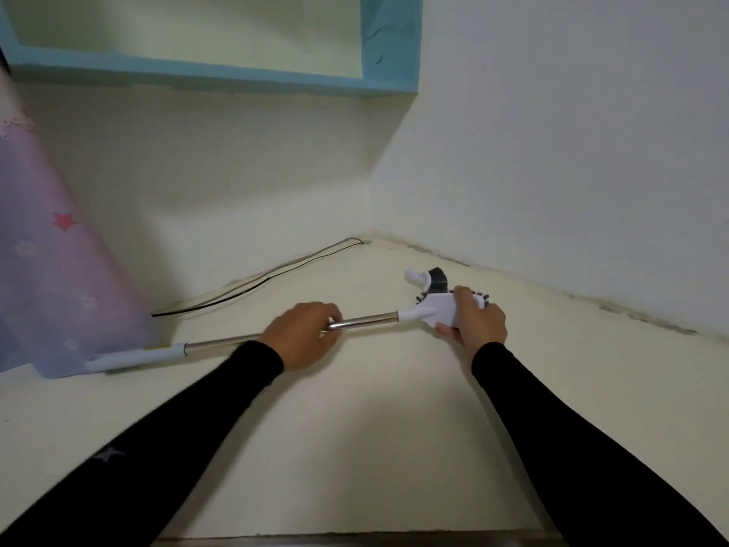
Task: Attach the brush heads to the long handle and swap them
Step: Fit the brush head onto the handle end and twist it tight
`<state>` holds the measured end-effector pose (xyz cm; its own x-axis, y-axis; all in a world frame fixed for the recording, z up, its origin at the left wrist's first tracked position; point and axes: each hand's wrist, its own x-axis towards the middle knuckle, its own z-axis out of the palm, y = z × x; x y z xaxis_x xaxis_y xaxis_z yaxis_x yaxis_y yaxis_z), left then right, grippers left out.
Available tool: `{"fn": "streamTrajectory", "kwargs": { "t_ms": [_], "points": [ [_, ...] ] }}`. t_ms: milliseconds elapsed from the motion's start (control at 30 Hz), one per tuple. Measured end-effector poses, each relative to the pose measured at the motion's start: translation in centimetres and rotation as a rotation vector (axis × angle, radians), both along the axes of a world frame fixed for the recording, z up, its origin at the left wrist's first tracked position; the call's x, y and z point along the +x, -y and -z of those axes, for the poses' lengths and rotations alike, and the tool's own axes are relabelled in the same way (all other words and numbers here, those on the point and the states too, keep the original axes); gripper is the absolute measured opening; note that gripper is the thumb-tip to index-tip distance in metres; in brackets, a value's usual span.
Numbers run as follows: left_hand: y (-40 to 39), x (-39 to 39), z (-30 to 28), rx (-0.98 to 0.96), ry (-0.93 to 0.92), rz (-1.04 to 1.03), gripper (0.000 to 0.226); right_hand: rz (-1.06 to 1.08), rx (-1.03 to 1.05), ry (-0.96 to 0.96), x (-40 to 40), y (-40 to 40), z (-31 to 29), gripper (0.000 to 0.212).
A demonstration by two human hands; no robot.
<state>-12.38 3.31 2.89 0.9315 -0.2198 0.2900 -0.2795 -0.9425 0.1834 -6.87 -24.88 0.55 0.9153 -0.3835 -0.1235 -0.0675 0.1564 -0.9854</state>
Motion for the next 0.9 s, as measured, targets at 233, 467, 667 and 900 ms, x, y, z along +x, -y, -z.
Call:
{"fn": "streamTrajectory", "kwargs": {
  "t_ms": [233,467,667,900],
  "points": [
    [7.0,0.9,4.0,0.141,0.294,-0.074,0.023,-0.017,0.011,-0.045,-0.2,-1.7,0.7,0.054],
    [7.5,2.0,4.5,0.203,0.332,-0.162,0.022,-0.027,0.041,-0.041,-0.1,-2.0,1.0,0.063],
    [7.0,3.2,4.4,0.2,0.21,-0.254,0.02,-0.056,0.047,-0.024,-0.1,-2.7,1.0,0.059],
    [6.7,4.5,4.6,0.177,0.232,-0.329,0.021,-0.072,0.102,-0.005,0.5,-3.0,1.2,0.054]
  ]
}}
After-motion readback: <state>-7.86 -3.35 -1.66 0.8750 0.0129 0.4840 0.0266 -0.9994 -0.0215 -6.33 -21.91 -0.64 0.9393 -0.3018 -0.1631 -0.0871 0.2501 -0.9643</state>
